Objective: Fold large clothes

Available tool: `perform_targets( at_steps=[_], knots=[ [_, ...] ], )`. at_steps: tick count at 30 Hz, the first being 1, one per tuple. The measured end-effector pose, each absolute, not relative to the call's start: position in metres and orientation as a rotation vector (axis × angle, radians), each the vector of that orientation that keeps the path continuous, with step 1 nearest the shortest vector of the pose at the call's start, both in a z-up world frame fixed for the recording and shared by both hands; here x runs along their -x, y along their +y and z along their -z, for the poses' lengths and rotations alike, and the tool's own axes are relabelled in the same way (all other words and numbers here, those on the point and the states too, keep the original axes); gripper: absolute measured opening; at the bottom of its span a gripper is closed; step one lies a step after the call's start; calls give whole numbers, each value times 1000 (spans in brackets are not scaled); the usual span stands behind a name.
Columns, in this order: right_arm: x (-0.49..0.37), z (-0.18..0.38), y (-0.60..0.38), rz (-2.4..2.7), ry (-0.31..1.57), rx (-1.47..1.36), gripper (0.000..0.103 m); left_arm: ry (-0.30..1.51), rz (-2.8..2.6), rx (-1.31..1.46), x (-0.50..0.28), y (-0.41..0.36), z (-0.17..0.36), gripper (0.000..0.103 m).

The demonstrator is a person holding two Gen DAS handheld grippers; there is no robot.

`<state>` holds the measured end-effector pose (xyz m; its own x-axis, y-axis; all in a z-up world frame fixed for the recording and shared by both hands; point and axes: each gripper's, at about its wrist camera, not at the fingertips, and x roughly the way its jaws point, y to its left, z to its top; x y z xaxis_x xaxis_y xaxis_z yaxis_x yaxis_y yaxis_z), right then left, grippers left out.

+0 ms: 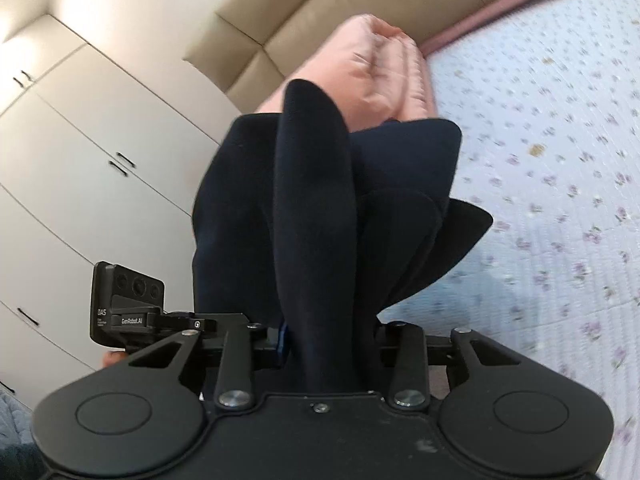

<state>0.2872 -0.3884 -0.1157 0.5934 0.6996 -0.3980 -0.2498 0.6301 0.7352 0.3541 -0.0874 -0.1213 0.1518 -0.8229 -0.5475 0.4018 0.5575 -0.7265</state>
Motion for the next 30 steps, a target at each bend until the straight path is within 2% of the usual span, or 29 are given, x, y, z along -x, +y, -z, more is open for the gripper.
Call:
perform_targets(
  at_steps=[6, 13, 21, 25, 30],
  knots=[
    [-232, 71, -364, -640, 710, -713, 42, 1073, 921, 390, -300, -55, 52, 73],
    [-153, 45, -340, -712, 771, -788, 42, 1121, 912, 356, -220, -13, 16, 72],
    [-107, 78, -318, -744, 903, -794, 42, 1235, 863, 377, -176, 11, 55, 73],
    [-125, 115, -312, -638, 986, -765, 42, 1270, 785, 378, -193, 7, 98, 82],
    [-164, 177, -317, -453, 988, -589, 43, 1261, 683, 362, -219, 7, 162, 81]
  ],
)
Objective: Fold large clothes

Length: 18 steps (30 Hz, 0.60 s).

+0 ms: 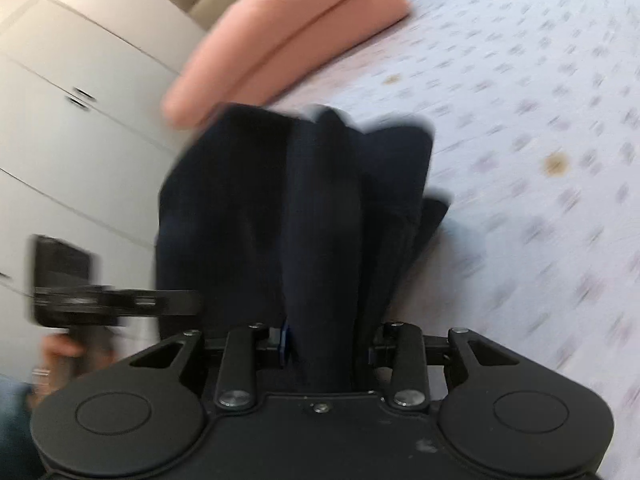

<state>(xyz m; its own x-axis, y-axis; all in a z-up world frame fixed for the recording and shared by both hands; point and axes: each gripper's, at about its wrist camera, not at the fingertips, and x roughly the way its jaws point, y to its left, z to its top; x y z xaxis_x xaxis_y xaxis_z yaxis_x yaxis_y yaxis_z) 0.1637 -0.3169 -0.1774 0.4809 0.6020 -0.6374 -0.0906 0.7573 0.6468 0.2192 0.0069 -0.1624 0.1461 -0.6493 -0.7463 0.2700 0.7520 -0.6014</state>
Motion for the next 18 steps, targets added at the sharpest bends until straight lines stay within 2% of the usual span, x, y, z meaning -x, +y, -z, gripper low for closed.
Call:
perform_targets(
  at_steps=[1, 2, 4, 5, 7, 9, 11, 14, 15, 18],
  knots=[
    [-166, 187, -323, -432, 988, -574, 49, 1259, 679, 347, -218, 14, 169, 82],
    [-170, 199, -333, -414, 989, -612, 66, 1254, 712, 365, -215, 20, 171, 83],
    [-163, 204, -344, -388, 996, -702, 68, 1264, 779, 381, -203, 30, 169, 89],
    [-157, 198, -343, -378, 982, -685, 71, 1264, 818, 356, -196, 33, 167, 91],
    [-127, 178, -340, -354, 924, -603, 72, 1251, 882, 265, -172, 33, 162, 98],
    [-102, 154, -328, -381, 863, -499, 91, 1252, 913, 144, -149, 28, 162, 99],
    [-89, 147, -312, -376, 876, -429, 97, 1272, 877, 96, -143, 27, 181, 103],
    [-84, 169, -291, -346, 996, -304, 97, 1298, 858, 182, -140, 38, 195, 103],
    [-84, 181, -289, -291, 1019, -236, 103, 1283, 853, 167, -137, 40, 194, 103],
    [-88, 201, -305, -299, 991, -271, 103, 1207, 818, 61, -113, 47, 184, 103]
  ],
)
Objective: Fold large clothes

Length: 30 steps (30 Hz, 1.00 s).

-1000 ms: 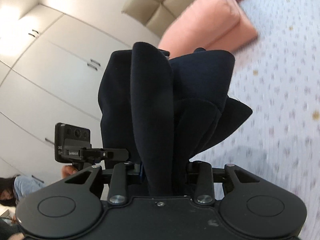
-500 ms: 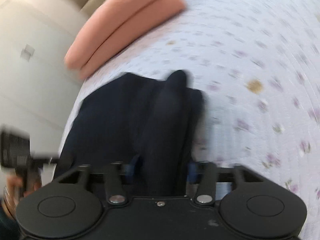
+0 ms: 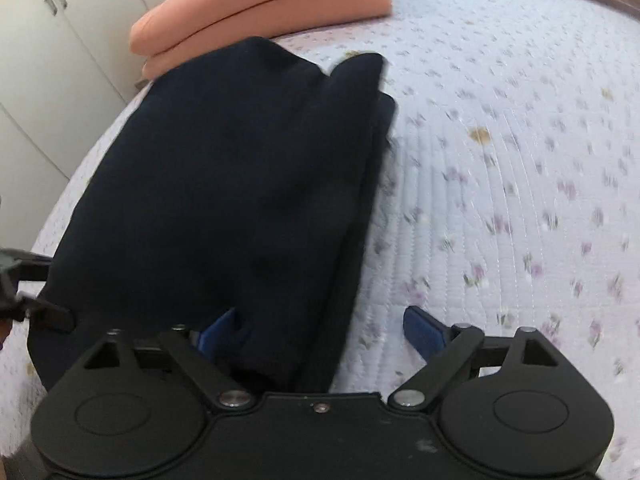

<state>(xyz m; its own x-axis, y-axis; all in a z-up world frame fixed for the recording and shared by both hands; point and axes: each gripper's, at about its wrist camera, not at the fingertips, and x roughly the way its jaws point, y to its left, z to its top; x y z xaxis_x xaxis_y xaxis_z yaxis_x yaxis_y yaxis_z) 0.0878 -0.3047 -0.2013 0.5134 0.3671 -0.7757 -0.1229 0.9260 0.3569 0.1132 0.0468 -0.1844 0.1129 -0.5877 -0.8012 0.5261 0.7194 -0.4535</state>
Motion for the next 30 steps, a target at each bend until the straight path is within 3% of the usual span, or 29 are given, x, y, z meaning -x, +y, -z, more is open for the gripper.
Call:
perform_targets(
  at_steps=[9, 14, 20, 23, 30],
  knots=[
    [-68, 176, -317, -165, 1002, -292, 102, 1190, 643, -52, -84, 58, 129, 103],
    [-46, 104, -314, -20, 922, -310, 103, 1149, 454, -201, -59, 65, 95, 103],
    [-21, 25, -284, -173, 862, -258, 103, 1003, 394, -46, -69, 67, 19, 103],
    [-17, 15, -258, -226, 892, -151, 103, 937, 340, -47, -69, 49, -6, 103],
    [-15, 47, -245, -230, 1070, -162, 103, 1045, 317, -96, -48, 26, 22, 103]
  ],
)
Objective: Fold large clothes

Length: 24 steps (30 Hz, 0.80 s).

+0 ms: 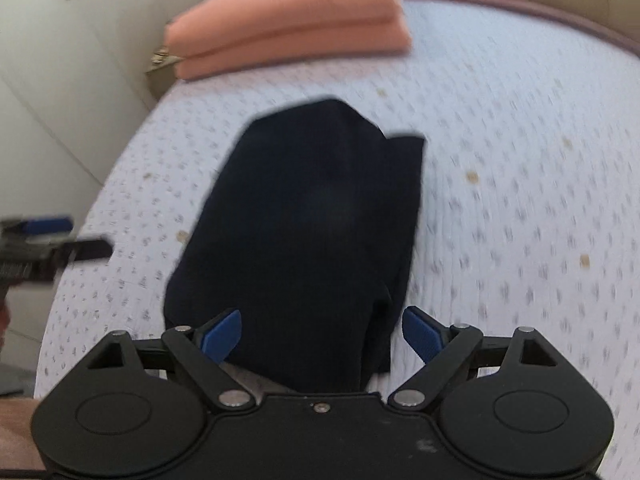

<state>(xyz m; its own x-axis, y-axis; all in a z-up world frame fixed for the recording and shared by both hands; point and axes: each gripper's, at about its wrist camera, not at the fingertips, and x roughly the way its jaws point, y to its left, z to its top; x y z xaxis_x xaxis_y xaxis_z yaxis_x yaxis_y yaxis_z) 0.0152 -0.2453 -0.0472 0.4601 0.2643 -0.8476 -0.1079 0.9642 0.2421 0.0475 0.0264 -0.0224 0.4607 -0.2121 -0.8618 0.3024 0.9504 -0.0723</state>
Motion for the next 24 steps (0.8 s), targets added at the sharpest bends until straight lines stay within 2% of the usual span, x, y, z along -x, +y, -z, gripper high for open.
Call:
perform_targets(
  at_steps=[9, 24],
  knots=[
    [-12, 53, -238, -216, 1071, -104, 103, 1114, 241, -56, -47, 42, 34, 103],
    [-13, 55, -232, -249, 1078, -86, 103, 1091, 308, -115, -43, 30, 32, 103]
  ],
)
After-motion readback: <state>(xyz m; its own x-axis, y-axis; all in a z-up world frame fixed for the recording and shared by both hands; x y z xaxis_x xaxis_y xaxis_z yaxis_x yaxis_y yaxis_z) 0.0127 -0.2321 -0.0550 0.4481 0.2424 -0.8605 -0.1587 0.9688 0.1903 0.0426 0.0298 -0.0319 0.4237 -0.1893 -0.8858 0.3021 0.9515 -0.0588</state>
